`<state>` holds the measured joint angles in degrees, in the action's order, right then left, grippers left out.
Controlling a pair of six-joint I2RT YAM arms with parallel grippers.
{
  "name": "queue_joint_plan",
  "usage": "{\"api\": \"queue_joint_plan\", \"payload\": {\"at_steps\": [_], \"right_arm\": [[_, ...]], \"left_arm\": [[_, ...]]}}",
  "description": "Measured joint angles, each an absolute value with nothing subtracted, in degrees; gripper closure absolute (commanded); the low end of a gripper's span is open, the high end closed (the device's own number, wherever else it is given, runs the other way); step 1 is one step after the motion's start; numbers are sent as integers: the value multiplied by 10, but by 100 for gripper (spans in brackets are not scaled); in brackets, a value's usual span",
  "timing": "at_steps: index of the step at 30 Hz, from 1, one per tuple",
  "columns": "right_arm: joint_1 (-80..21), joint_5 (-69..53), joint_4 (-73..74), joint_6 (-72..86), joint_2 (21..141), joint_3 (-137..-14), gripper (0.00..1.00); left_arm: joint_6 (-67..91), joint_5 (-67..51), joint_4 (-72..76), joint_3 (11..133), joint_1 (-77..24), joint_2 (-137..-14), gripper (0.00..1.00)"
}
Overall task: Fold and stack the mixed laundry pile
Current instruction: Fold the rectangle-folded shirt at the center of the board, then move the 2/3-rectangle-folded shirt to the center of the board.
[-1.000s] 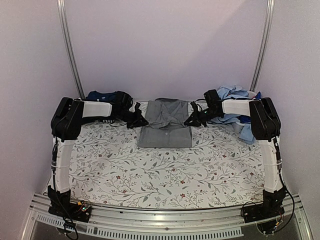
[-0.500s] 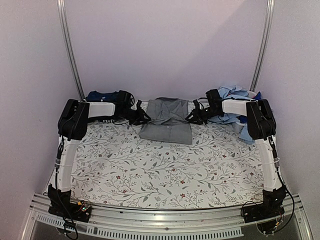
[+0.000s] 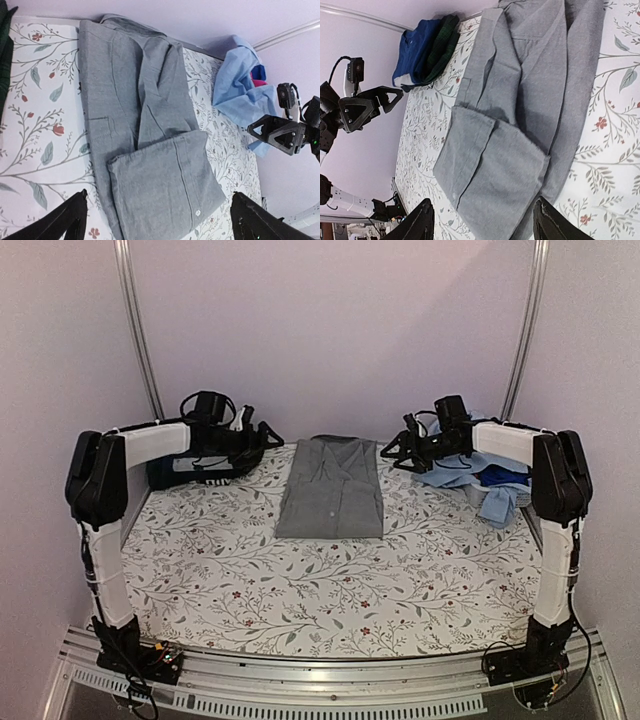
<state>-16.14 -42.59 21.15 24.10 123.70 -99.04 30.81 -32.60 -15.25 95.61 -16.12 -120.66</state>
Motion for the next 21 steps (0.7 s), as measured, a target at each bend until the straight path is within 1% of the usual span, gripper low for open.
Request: {"api": "queue_joint_plan", "payload": {"at_steps": [2, 5, 8, 11, 13, 16, 21], "right_arm": [[-173, -437, 202, 237, 1180, -932, 39], [-204, -456, 191, 232, 1125, -871, 46], [-258, -479, 168, 234, 1112, -839, 55], [-304, -503, 133, 248, 1117, -808, 63], [-327, -526, 102, 265, 1131, -794, 67], [-329, -545, 64, 283, 1174, -798, 71], [-305, -560, 28, 296, 1277, -849, 75]], "left_arm": [[293, -332, -137, 877, -166, -1137, 0], [276, -350, -107, 774, -183, -1065, 0], [268, -374, -74, 700, -213, -1045, 0], [272, -401, -36, 649, -248, -1055, 5], [284, -425, -5, 635, -267, -1072, 9], [303, -452, 44, 643, -279, -1113, 13], [331, -472, 85, 727, -275, -1216, 18]]}}
